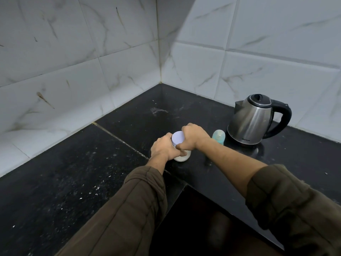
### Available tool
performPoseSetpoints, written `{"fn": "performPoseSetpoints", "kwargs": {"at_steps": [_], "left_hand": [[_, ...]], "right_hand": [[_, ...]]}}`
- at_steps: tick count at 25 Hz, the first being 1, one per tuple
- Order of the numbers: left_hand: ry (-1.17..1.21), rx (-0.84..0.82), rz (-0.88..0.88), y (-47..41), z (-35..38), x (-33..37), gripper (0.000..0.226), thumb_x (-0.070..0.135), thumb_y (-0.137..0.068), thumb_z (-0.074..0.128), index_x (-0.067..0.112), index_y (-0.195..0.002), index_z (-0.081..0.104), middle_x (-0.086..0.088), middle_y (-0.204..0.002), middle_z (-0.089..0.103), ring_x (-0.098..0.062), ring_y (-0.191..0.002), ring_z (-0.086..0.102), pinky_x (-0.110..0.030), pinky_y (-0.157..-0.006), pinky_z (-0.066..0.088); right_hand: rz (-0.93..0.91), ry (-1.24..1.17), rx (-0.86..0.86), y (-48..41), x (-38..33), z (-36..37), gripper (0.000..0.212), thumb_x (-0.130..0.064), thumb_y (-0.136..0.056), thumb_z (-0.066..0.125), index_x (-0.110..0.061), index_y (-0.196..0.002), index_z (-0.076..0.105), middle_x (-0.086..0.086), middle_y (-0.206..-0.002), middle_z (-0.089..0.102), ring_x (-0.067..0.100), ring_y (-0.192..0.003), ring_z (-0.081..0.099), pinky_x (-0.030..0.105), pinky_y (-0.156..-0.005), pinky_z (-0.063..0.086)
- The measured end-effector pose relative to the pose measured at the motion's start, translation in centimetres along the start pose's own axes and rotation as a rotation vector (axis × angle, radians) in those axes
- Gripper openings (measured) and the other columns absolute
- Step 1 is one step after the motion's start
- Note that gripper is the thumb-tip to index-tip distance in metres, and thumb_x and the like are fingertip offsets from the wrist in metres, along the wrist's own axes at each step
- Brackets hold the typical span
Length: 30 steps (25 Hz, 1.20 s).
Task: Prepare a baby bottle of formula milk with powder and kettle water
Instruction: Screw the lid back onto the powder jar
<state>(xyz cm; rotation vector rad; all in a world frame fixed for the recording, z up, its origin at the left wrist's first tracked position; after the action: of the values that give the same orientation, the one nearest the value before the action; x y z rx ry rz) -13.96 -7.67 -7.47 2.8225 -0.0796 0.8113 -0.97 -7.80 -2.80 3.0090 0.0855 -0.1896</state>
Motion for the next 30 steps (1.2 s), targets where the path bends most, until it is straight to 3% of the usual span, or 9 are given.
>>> {"fn": "performPoseSetpoints", "kwargs": {"at_steps": [5,9,11,15,21,24,30], "left_hand": [[-0.035,0.021,0.010,0.2,0.2,0.2,0.072,0.058,-0.058,0.089,0.028,-0.114,0.055,0.006,-0.107,0.066,-0.023,-0.101,0.064,-0.038,-0.084,0.054],[-0.018,-0.007,0.018,0.0,0.1,0.6,0.076,0.060,-0.053,0.090,0.032,-0.116,0.058,0.008,-0.105,0.068,-0.021,-0.101,0.065,-0.040,-0.087,0.057],[0.018,-0.012,0.030,-0.2,0.1,1.2,0.077,0.057,-0.056,0.090,0.034,-0.121,0.057,0.007,-0.108,0.069,-0.021,-0.104,0.064,-0.040,-0.089,0.056],[0.092,-0.013,0.099,-1.5,-0.4,4.4,0.083,0.047,-0.065,0.089,0.032,-0.136,0.048,0.006,-0.121,0.066,-0.024,-0.113,0.061,-0.042,-0.094,0.053],[0.079,0.009,0.168,-4.8,-0.5,9.0,0.109,0.042,-0.072,0.088,0.018,-0.159,0.027,-0.005,-0.154,0.046,-0.028,-0.140,0.046,-0.041,-0.110,0.042],[0.063,-0.007,0.177,-6.5,0.7,10.1,0.103,0.040,-0.079,0.085,0.020,-0.161,0.025,-0.007,-0.157,0.043,-0.029,-0.143,0.043,-0.043,-0.113,0.041],[0.041,-0.025,0.170,-9.6,3.0,11.5,0.089,0.037,-0.088,0.077,0.019,-0.160,0.029,-0.008,-0.155,0.045,-0.029,-0.140,0.046,-0.045,-0.112,0.043]], "right_hand": [[0.091,-0.074,0.029,0.1,0.0,0.4,0.042,-0.049,-0.080,0.075,-0.016,-0.096,0.054,0.005,-0.105,0.052,0.024,-0.093,0.053,0.035,-0.076,0.047],[0.105,-0.112,0.010,-0.3,0.3,0.7,0.056,-0.051,-0.081,0.074,-0.012,-0.118,0.059,0.009,-0.118,0.053,0.026,-0.107,0.055,0.036,-0.079,0.048],[0.095,-0.107,-0.009,-0.7,0.9,0.0,0.059,-0.052,-0.077,0.077,-0.012,-0.116,0.060,0.009,-0.117,0.050,0.025,-0.103,0.053,0.036,-0.078,0.049],[0.128,-0.104,0.050,-1.8,3.0,-3.1,0.049,-0.055,-0.071,0.077,-0.016,-0.096,0.058,0.007,-0.110,0.051,0.025,-0.094,0.053,0.034,-0.074,0.046],[0.234,-0.136,0.123,-4.3,8.0,-5.9,0.054,-0.057,-0.075,0.076,-0.015,-0.101,0.056,0.011,-0.116,0.054,0.026,-0.101,0.055,0.034,-0.073,0.045],[0.263,-0.135,0.119,-5.6,10.5,-5.7,0.062,-0.055,-0.075,0.079,-0.011,-0.116,0.063,0.012,-0.123,0.055,0.030,-0.112,0.058,0.035,-0.076,0.047],[0.293,-0.141,0.067,-8.5,14.1,-4.5,0.065,-0.054,-0.075,0.081,-0.010,-0.119,0.063,0.013,-0.127,0.055,0.031,-0.115,0.058,0.035,-0.076,0.047]]}}
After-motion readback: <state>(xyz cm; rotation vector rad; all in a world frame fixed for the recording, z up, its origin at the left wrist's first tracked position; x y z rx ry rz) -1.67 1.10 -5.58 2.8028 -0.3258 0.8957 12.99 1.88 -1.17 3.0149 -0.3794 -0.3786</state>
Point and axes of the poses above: each hand's wrist, its own y-axis away from the middle knuckle, its own z-axis out of the palm, x = y × z, the point moved 5 cm from there along -y, towards the middle knuckle
